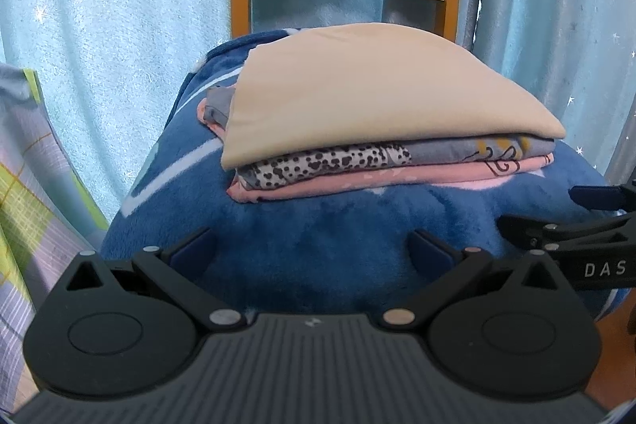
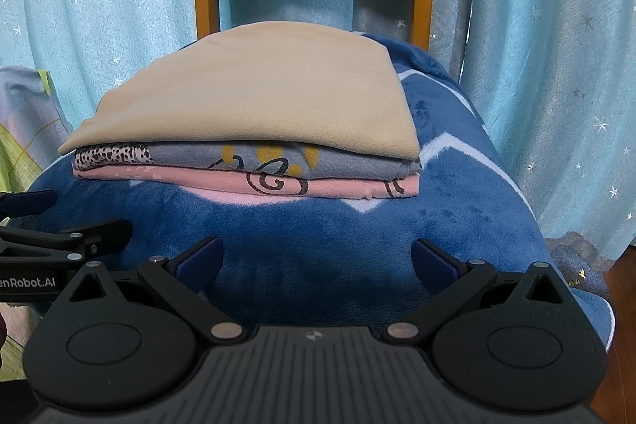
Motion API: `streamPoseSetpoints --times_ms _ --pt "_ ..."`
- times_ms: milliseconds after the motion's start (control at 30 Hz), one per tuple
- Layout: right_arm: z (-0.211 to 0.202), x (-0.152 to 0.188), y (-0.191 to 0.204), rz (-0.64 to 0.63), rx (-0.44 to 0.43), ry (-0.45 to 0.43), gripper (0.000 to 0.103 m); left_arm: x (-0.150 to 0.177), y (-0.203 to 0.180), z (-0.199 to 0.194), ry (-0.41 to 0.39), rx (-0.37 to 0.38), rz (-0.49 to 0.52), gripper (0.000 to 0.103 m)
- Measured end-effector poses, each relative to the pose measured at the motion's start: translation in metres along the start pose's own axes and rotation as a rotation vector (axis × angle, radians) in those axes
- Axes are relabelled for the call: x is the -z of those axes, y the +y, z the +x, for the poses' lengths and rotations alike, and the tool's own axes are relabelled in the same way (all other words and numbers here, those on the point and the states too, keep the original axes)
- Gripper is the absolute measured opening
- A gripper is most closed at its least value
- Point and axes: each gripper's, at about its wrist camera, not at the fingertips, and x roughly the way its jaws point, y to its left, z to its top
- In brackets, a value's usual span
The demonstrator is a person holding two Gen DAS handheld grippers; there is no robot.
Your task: Fold clothes
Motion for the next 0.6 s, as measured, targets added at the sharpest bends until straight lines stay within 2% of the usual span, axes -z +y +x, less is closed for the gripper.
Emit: streamPoseSetpoints --times_ms 600 --pt "-0.0002 0.0 -0.0015 0.003 -0.003 0.001 0.103 -0.0004 -0.0005 0.0 -0.002 -0.002 0.0 0.103"
